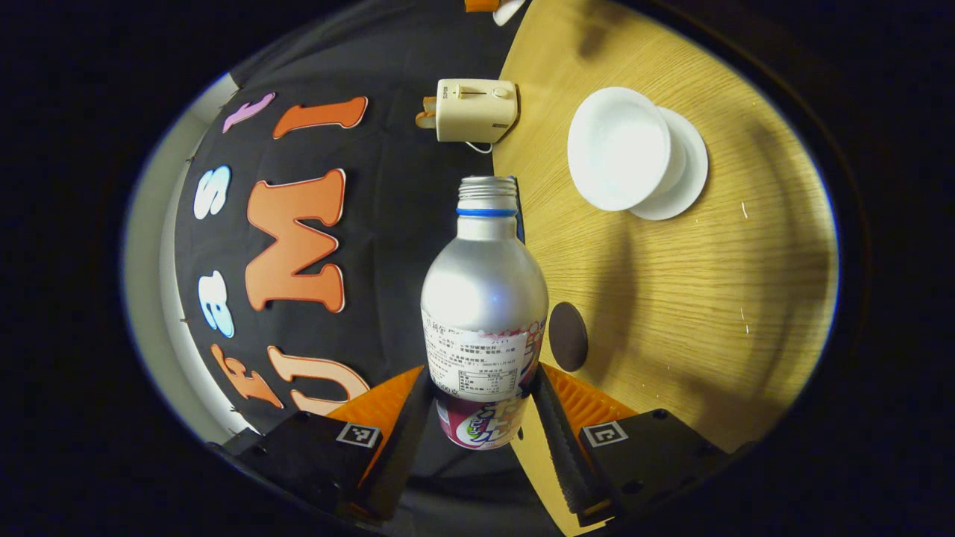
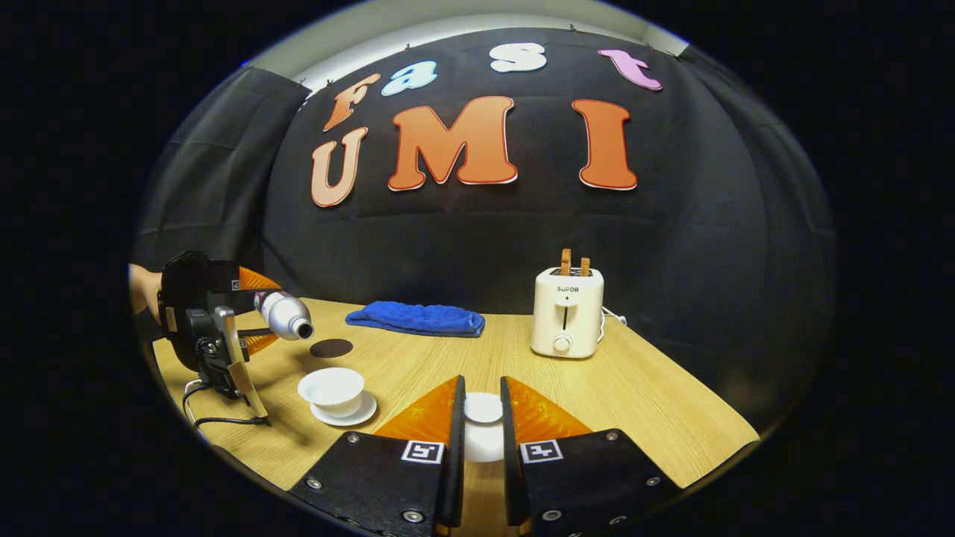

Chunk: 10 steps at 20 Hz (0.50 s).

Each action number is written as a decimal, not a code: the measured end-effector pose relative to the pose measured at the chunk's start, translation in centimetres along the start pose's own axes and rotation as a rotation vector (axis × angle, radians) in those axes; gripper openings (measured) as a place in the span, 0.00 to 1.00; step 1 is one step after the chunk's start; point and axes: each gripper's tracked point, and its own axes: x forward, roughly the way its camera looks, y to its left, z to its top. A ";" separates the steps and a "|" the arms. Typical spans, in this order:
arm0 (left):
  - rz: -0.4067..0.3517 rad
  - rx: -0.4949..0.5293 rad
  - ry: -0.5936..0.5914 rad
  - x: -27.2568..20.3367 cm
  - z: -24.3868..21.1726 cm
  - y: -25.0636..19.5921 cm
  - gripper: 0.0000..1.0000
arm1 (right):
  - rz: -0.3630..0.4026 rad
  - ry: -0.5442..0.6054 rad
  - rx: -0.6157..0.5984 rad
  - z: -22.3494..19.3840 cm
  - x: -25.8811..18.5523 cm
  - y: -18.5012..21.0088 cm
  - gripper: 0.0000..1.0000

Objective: Open the teacup lid with one hand, grasp the water bottle and pour water into the teacup with the other hand; after pouring, place the water bottle on the coaster and then close the teacup lid.

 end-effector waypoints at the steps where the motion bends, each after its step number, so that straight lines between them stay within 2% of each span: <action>1: 0.005 0.015 -0.004 0.1 0.1 0.2 0.83 | 0.009 0.002 -0.002 0.0 -0.1 0.1 0.23; 3: 0.007 0.048 -0.011 0.4 0.5 0.7 0.83 | 0.009 0.009 -0.013 -0.3 -0.1 0.2 0.23; 4: 0.008 0.065 -0.016 0.4 0.7 1.1 0.87 | 0.009 0.011 -0.022 -0.4 0.0 0.2 0.23; 5: 0.011 0.082 -0.022 0.6 0.9 1.4 0.83 | 0.010 0.009 -0.028 -0.2 -0.1 0.2 0.23; 10: 0.035 0.179 -0.026 0.3 1.1 2.6 0.84 | 0.026 0.006 -0.037 -0.2 -0.3 0.5 0.23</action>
